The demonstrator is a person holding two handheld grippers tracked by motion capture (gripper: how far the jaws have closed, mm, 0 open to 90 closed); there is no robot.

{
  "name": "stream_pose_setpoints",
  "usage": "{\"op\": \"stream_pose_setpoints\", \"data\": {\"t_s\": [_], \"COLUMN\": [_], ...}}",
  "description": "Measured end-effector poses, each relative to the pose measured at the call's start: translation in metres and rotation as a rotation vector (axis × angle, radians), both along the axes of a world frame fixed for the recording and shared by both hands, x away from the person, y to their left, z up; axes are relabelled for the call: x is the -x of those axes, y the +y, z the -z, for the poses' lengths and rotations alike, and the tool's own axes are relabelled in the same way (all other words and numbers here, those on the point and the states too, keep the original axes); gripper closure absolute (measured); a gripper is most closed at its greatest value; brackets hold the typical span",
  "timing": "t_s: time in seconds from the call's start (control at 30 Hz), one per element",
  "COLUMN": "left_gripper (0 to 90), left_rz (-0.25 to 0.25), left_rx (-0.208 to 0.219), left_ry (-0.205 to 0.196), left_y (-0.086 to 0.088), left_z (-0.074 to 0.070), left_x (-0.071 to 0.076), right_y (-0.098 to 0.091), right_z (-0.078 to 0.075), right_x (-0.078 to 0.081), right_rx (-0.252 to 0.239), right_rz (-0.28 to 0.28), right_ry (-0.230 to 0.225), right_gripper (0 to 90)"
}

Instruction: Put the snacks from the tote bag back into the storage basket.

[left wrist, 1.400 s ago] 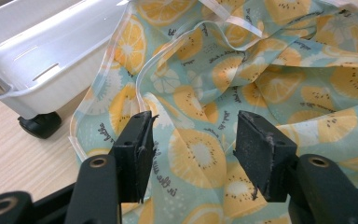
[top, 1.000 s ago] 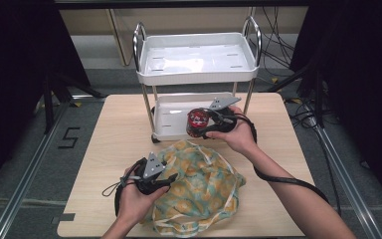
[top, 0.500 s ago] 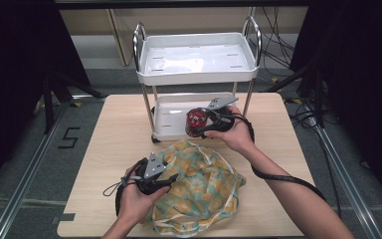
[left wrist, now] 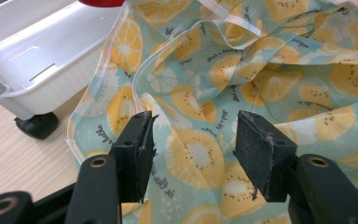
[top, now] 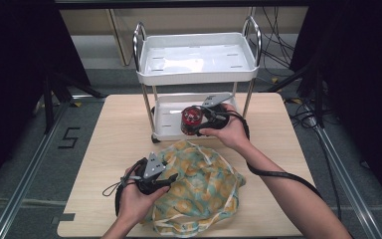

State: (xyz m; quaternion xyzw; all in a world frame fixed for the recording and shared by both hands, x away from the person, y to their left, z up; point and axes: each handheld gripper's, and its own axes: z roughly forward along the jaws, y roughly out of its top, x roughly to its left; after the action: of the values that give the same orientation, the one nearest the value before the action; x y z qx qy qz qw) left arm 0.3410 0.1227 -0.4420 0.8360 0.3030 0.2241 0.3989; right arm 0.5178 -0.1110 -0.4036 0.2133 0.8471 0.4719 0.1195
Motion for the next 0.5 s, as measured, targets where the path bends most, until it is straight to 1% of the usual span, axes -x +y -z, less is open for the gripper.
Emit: {"op": "stream_pose_setpoints", "data": {"t_s": [0.03, 0.07, 0.1, 0.17, 0.2, 0.23, 0.27, 0.3, 0.33, 0.37, 0.4, 0.5], "left_gripper": [46.2, 46.2, 46.2, 46.2, 46.2, 46.2, 46.2, 46.2, 46.2, 46.3, 46.3, 46.3], "left_rz": [-0.005, 0.013, 0.016, 0.007, 0.018, 0.013, 0.007, 0.014, 0.017, 0.017, 0.019, 0.009], "left_rx": [0.008, -0.005, -0.010, -0.003, -0.017, -0.008, 0.000, -0.009, -0.014, -0.015, -0.017, -0.003], "left_ry": [0.001, -0.010, -0.006, -0.007, -0.008, -0.005, -0.005, -0.011, -0.009, -0.007, -0.009, -0.006], "left_y": [-0.0004, 0.0004, 0.0006, -0.0003, 0.0004, -0.0001, -0.0004, 0.0004, 0.0008, 0.0008, 0.0009, -0.0003], "left_z": [0.0005, 0.0002, 0.0001, 0.0004, -0.0006, -0.0003, 0.0003, 0.0000, 0.0000, 0.0001, -0.0001, 0.0005], "left_x": [0.0000, -0.0013, -0.0012, -0.0009, -0.0011, -0.0007, -0.0009, -0.0016, -0.0017, -0.0016, -0.0018, -0.0012], "right_y": [0.0003, 0.0002, 0.0004, 0.0016, 0.0020, 0.0030, 0.0031, 0.0038, 0.0040, 0.0040, 0.0041, 0.0046], "right_z": [0.0020, 0.0034, 0.0046, 0.0065, 0.0065, 0.0071, 0.0068, 0.0076, 0.0080, 0.0082, 0.0090, 0.0092], "right_x": [0.0000, -0.0003, -0.0007, -0.0021, -0.0019, -0.0022, -0.0024, -0.0038, -0.0040, -0.0040, -0.0054, -0.0074], "right_rx": [-0.003, 0.000, 0.003, -0.001, 0.002, -0.003, -0.003, -0.003, -0.003, 0.008, 0.019, 0.016], "right_rz": [0.007, 0.008, 0.009, 0.003, 0.010, 0.003, 0.007, -0.004, -0.005, 0.005, 0.016, 0.019], "right_ry": [0.013, 0.013, 0.019, 0.024, 0.018, 0.024, 0.019, 0.022, 0.026, 0.019, -0.002, -0.011], "right_gripper": [26.4, 26.4, 26.4, 26.4, 26.4, 26.4, 26.4, 26.4, 26.4, 26.4, 26.4, 26.4]}}
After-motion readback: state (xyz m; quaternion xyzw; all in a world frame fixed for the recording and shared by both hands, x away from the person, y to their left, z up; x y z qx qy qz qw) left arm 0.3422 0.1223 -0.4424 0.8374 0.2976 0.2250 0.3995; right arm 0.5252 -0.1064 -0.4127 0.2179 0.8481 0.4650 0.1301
